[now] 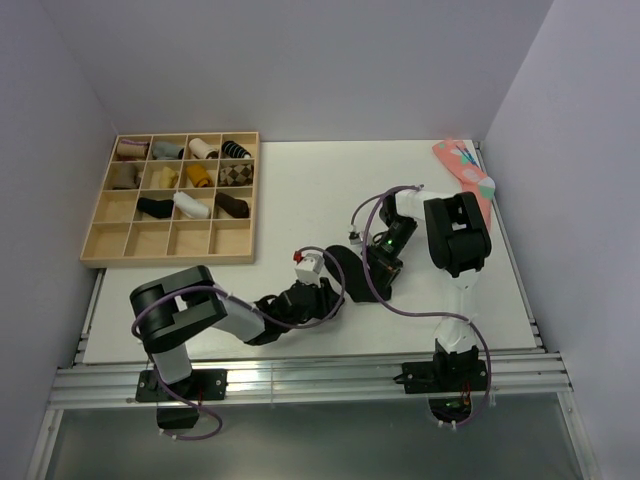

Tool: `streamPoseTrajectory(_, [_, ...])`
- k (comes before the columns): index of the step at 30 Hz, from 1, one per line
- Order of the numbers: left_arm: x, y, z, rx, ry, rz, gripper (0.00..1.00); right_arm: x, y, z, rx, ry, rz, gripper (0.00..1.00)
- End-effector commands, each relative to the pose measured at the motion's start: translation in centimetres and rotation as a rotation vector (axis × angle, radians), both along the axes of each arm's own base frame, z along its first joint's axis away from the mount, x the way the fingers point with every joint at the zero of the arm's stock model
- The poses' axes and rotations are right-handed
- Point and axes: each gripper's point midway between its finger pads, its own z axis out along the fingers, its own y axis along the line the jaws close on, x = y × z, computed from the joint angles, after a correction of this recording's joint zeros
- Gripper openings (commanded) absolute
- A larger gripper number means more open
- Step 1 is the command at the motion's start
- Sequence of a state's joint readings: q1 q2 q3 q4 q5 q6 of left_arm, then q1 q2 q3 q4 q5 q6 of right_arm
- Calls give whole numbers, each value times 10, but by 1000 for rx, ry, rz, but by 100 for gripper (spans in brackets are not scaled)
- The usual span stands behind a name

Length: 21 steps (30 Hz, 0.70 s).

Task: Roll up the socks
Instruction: Roll the sock at the center of the board.

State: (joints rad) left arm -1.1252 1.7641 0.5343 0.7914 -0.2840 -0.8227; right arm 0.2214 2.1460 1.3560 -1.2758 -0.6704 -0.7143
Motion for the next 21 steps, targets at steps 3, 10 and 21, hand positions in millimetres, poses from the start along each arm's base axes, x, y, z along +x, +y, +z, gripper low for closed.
streamPoseTrajectory(3, [4,-11,33,-53,-182,-39,43,10,-19,-18,-77,-61,61,11])
streamPoseTrajectory(10, [2,-35,49,-109,-247,-124,48,10,-20,-19,-85,-59,60,11])
streamPoseTrajectory(21, [-3,-70,64,-55,-369,-306,50,10,-20,-19,-87,-59,64,10])
